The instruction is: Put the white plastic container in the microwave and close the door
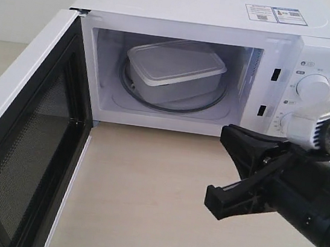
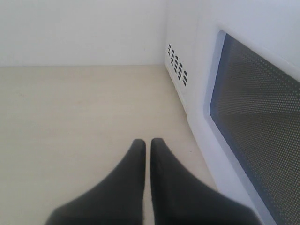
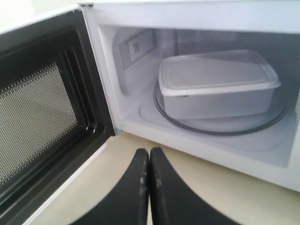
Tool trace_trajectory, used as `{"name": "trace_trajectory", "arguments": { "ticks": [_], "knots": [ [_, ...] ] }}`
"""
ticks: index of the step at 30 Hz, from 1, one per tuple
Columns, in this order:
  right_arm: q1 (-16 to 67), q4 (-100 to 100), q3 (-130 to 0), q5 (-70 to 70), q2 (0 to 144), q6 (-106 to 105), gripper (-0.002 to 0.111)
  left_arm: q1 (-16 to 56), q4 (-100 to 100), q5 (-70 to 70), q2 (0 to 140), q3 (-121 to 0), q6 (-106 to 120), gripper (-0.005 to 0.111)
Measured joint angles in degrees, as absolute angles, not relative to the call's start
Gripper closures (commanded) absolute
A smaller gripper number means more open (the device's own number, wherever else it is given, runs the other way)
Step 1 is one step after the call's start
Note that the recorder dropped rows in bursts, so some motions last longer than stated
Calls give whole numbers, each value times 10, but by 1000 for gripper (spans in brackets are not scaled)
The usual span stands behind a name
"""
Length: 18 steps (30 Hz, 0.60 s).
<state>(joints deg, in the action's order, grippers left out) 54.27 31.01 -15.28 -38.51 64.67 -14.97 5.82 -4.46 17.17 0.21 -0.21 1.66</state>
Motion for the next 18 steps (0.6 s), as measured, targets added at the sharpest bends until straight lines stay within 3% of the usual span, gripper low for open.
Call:
{"name": "trace_trajectory", "arguments": {
  "ticks": [18],
  "knots": [
    [543, 309, -149, -342, 637, -171, 108, 58, -45, 172, 2, -2, 17, 102]
  ]
}}
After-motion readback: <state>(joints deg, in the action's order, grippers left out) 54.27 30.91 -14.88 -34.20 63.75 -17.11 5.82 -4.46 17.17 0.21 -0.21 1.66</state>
